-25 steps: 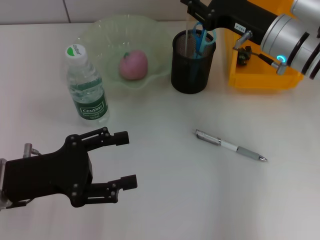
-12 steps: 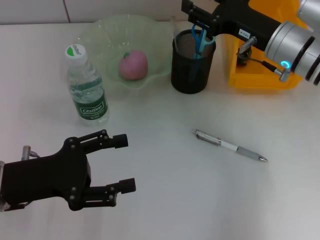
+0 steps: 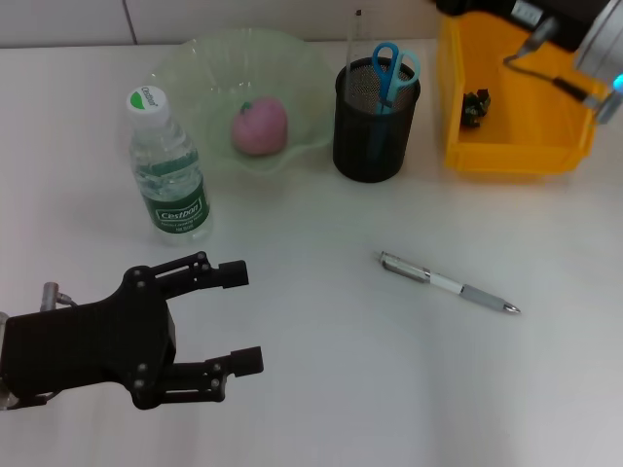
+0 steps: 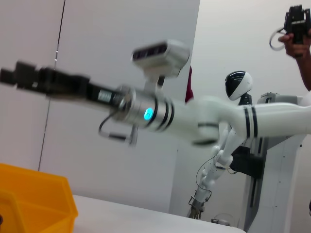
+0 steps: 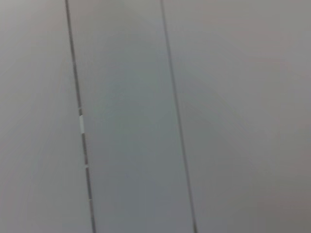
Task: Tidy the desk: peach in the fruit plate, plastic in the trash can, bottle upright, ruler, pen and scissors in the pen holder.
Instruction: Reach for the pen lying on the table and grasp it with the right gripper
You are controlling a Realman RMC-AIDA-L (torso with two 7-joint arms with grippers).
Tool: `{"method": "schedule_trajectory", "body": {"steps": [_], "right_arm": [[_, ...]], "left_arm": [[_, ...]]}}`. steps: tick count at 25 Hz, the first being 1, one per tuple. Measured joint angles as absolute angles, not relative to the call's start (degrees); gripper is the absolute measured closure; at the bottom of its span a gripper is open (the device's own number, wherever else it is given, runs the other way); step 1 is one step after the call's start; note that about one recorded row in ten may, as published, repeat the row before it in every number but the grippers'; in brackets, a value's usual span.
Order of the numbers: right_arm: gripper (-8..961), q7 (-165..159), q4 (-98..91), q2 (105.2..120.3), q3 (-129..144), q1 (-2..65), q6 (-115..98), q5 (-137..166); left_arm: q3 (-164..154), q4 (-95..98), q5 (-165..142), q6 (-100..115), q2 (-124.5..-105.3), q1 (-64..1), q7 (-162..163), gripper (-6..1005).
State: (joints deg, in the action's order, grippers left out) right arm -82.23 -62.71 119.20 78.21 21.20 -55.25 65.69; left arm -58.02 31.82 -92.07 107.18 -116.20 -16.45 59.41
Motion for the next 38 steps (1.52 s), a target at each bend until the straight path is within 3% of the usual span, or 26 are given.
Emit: {"method": "schedule_trajectory", "body": {"steps": [2,5,7,12,21,38], "right_arm": [[185,-106.1,-74.7,119.04,72.9,22.2,-61.2,87.4],[186,-123.7,-82.3,118.93,68.6,25.2,-70.4,103.6],[186,-140.6,-89.6,118.59,65.2,31.3,-86.9,122.4],[188,-147.6,-89.3,117.90,66.0,39.8,-105.1,138.5],[190,-145.5,-79.4,119.31,78.9,43.0,-101.3,150.7],[197,-146.5,-62.9,119.62,85.8,47.4,-88.7,149.9]], "left_arm": [[-58.1,31.8,-92.1,107.2,-116.19,-16.6,59.4,162],[-58.1,31.8,-92.1,107.2,-116.19,-16.6,59.4,162],[-58.1,31.8,-92.1,107.2,-116.19,-16.6,59.4,162],[-58.3,31.5,-92.1,107.1,-116.19,-16.8,59.5,162],[-58.6,31.4,-92.1,106.6,-116.26,-17.0,59.4,162],[-58.4,31.4,-96.0,106.7,-116.40,-17.1,59.4,163]]}}
